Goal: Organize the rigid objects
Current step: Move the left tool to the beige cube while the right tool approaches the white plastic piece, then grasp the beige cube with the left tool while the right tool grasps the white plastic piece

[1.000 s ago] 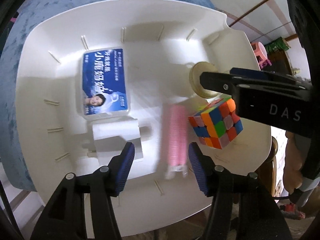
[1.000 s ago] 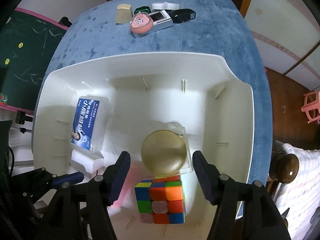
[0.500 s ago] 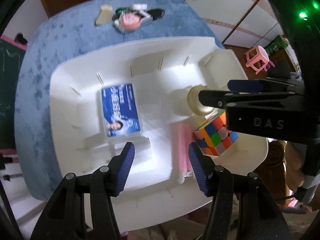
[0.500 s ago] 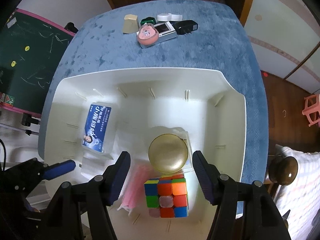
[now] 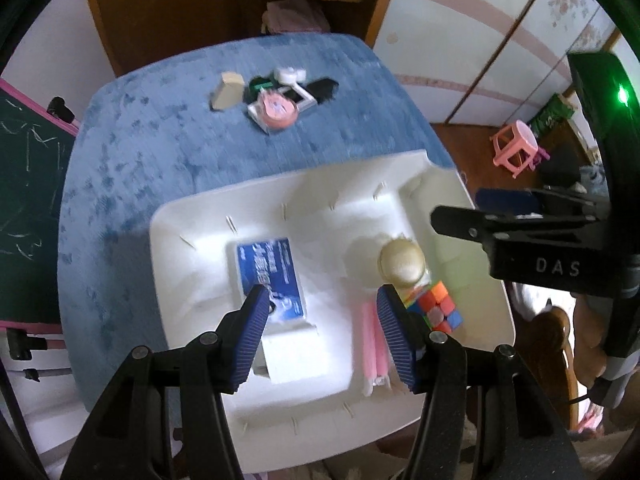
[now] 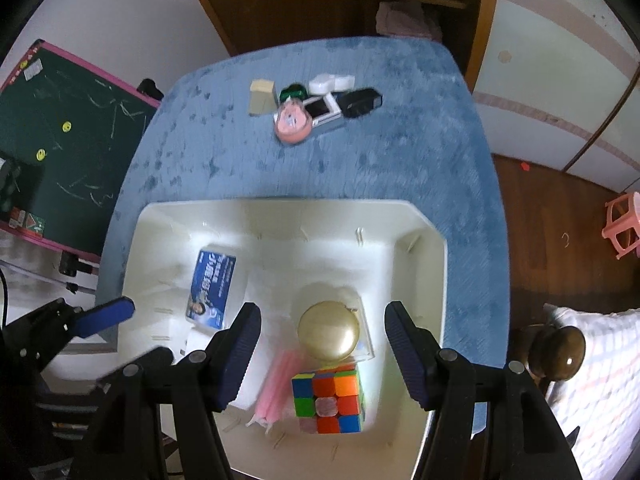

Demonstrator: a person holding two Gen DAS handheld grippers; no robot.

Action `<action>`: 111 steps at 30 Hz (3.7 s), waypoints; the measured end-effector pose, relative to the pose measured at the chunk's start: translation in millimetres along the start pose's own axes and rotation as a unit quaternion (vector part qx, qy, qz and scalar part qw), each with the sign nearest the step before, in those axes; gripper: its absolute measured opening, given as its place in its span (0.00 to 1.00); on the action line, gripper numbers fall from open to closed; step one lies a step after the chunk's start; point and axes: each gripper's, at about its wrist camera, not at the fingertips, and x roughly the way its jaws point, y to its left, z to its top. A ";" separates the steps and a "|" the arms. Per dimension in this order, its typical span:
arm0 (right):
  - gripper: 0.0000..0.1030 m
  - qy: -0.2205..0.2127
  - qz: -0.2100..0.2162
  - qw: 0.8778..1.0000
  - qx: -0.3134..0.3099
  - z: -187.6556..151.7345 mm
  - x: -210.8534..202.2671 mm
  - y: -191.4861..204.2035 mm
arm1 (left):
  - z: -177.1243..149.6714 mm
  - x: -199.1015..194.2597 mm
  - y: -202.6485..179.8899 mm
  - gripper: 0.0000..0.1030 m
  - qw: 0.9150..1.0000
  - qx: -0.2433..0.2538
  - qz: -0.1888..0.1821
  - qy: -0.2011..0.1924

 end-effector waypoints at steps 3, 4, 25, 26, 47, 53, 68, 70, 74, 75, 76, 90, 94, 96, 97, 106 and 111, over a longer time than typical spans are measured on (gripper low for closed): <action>0.63 -0.008 0.002 1.000 0.004 5.2 -6.4 -3.8 | 8.2 -6.2 3.9 0.58 1.000 -0.004 0.005 -0.011; 0.63 -0.011 0.002 1.000 0.005 7.4 -8.9 -4.8 | 11.5 -8.5 4.9 0.58 1.000 -0.002 0.009 -0.015; 0.63 -0.055 0.004 0.998 0.016 75.5 -50.0 -10.9 | 91.7 -34.4 30.1 0.58 0.993 0.058 0.079 -0.068; 0.63 -0.059 0.003 0.998 0.015 80.8 -54.2 -11.3 | 95.8 -35.1 32.3 0.58 0.993 0.059 0.080 -0.069; 0.63 -0.132 -0.032 0.991 0.005 218.8 -125.0 -4.7 | 198.1 -27.7 61.7 0.58 0.983 0.124 0.109 -0.075; 0.63 -0.115 -0.020 0.993 0.019 258.4 -109.5 -7.2 | 219.0 4.9 68.8 0.58 0.983 0.137 0.112 -0.042; 0.63 0.041 0.003 0.995 0.085 310.2 71.2 -25.8 | 235.5 142.9 117.7 0.58 0.985 0.127 0.081 0.084; 0.63 0.058 0.004 0.994 0.095 309.6 93.3 -27.5 | 233.2 159.3 120.7 0.58 0.984 0.127 0.075 0.099; 0.63 0.095 0.009 0.989 0.113 308.4 141.1 -29.6 | 230.3 182.4 123.4 0.58 0.982 0.135 0.068 0.117; 0.63 0.100 0.012 0.988 0.116 308.1 148.4 -29.6 | 230.0 186.8 123.8 0.58 0.981 0.136 0.066 0.119; 0.63 0.105 0.015 0.987 0.119 307.8 155.1 -28.8 | 230.1 190.8 124.4 0.58 0.981 0.135 0.063 0.121; 0.63 0.157 0.017 0.980 0.123 302.8 222.7 -13.2 | 239.7 215.5 127.9 0.58 0.988 0.098 0.042 0.108; 0.63 0.157 0.007 0.979 0.128 304.1 232.3 -9.6 | 240.2 218.7 128.0 0.58 0.989 0.094 0.045 0.104; 0.58 0.158 -0.005 0.979 0.125 304.1 236.9 -6.0 | 240.3 220.2 129.5 0.58 0.990 0.087 0.042 0.105; 0.57 0.162 -0.013 0.979 0.121 303.7 240.1 -4.3 | 241.3 221.3 131.6 0.58 0.990 0.082 0.041 0.105; 0.52 0.147 -0.050 0.982 0.104 305.4 248.6 20.7 | 259.6 213.6 169.6 0.58 0.995 -0.003 0.004 0.097; 0.52 0.130 -0.042 0.984 0.111 303.8 239.8 19.1 | 268.1 214.7 171.3 0.58 0.994 -0.040 0.001 0.098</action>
